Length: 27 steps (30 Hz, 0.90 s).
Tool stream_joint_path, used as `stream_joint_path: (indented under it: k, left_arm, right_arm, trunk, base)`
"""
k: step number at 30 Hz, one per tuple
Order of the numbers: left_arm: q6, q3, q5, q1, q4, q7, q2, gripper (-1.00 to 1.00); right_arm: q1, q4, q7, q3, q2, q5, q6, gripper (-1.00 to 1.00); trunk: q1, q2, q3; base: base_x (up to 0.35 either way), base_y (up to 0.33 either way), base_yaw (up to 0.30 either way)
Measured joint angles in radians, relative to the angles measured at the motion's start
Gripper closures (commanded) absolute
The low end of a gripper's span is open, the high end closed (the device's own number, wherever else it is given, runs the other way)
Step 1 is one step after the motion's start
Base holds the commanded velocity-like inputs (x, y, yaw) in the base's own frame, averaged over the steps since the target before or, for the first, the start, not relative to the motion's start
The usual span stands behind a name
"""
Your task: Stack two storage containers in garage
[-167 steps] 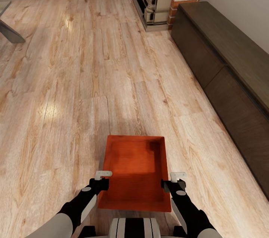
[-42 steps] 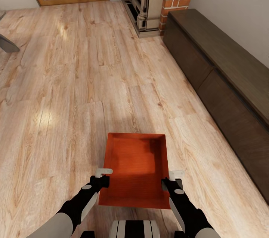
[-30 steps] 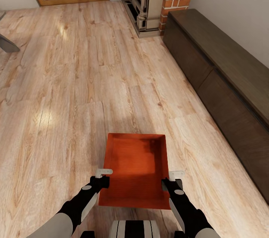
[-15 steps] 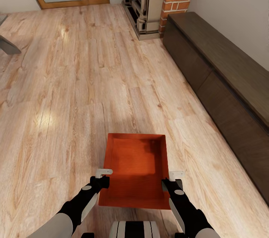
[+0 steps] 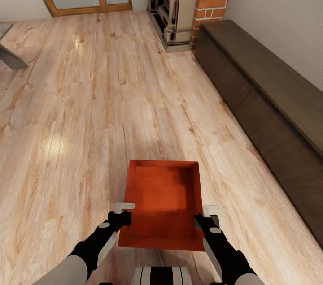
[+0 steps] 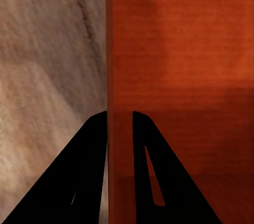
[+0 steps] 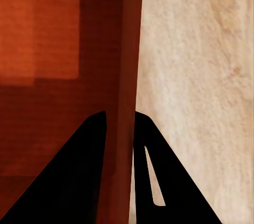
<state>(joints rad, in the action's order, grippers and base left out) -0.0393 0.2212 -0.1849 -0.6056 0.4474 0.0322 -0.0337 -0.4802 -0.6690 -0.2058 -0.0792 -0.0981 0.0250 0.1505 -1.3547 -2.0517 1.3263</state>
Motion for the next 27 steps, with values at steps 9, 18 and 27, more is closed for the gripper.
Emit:
stream_joint_path:
  k: [9,18,27]
  left_arm:
    - [0.002,0.0,0.0,0.0,-0.002,0.0,0.0,1.0]
    - [0.002,0.0,-0.002,0.0,-0.004,0.0,0.0,1.0]
    - [0.002,0.0,-0.002,0.0,-0.003,0.0,0.0,1.0]
  right_arm:
    - [0.0,0.001,0.0,-0.001,0.0,0.0,0.0,1.0]
    - [0.0,0.002,0.0,-0.001,0.0,0.001,0.0,1.0]
    - [0.0,0.002,0.0,-0.001,0.0,0.001,0.0,1.0]
  trunk:
    - [0.0,0.0,-0.014]
    - [0.0,0.0,-0.028]
    - [0.0,0.0,-0.042]
  base:
    - [0.0,0.0,0.0]
    - [0.0,0.0,0.0]
    - [0.0,0.0,0.0]
